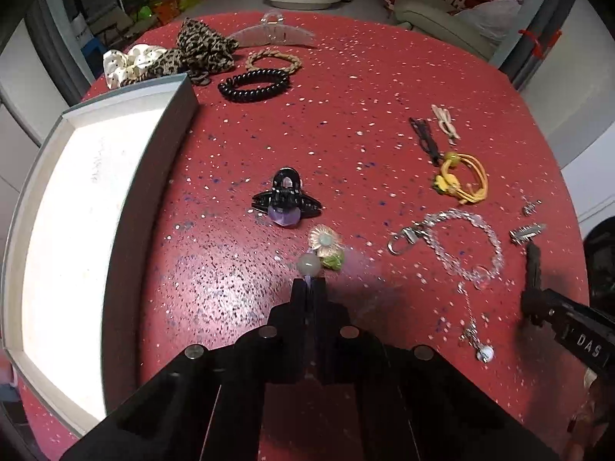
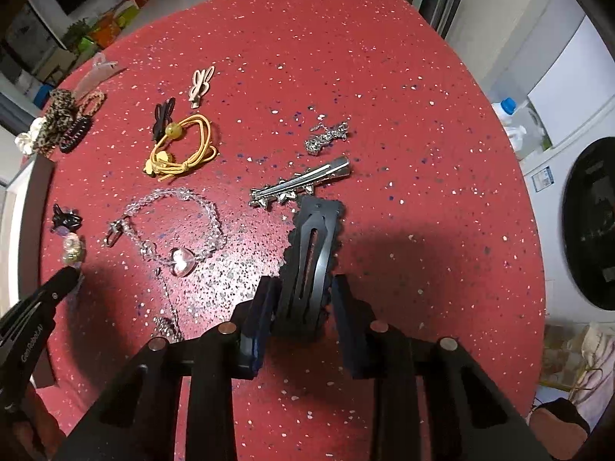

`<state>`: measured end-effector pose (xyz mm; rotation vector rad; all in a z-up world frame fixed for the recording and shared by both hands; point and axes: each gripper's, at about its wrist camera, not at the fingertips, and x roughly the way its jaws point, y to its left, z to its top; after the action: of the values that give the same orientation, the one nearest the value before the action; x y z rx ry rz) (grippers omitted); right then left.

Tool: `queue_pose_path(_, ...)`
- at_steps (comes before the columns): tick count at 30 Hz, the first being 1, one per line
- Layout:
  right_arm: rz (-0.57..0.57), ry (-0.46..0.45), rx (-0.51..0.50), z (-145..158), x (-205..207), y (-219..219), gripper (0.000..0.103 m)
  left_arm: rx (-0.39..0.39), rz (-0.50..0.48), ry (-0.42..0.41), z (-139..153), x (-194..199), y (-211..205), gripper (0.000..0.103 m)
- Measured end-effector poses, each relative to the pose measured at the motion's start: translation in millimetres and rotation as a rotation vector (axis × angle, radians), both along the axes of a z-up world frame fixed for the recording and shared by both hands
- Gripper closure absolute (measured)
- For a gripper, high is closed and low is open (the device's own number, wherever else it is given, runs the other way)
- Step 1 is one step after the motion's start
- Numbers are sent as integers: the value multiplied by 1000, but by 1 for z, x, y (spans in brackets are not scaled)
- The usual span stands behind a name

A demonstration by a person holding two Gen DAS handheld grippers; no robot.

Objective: Organize jewelry
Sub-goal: 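Grasp the purple flower hair tie with the left tool while the right tool grasps the black scalloped clip, then carry the hair tie and black clip with both tools into the white tray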

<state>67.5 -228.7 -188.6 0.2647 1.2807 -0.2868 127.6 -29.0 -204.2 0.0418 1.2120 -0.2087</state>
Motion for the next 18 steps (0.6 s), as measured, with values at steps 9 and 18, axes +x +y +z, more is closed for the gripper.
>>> queue_pose_path(9,-18,-34,108,13,-26,-26,72,-45,-11,-11,26,-21,2,98)
queue_pose_path(18,5,-83,171,35,-38,-38,72,-72,4,-53,64,-48,2,98)
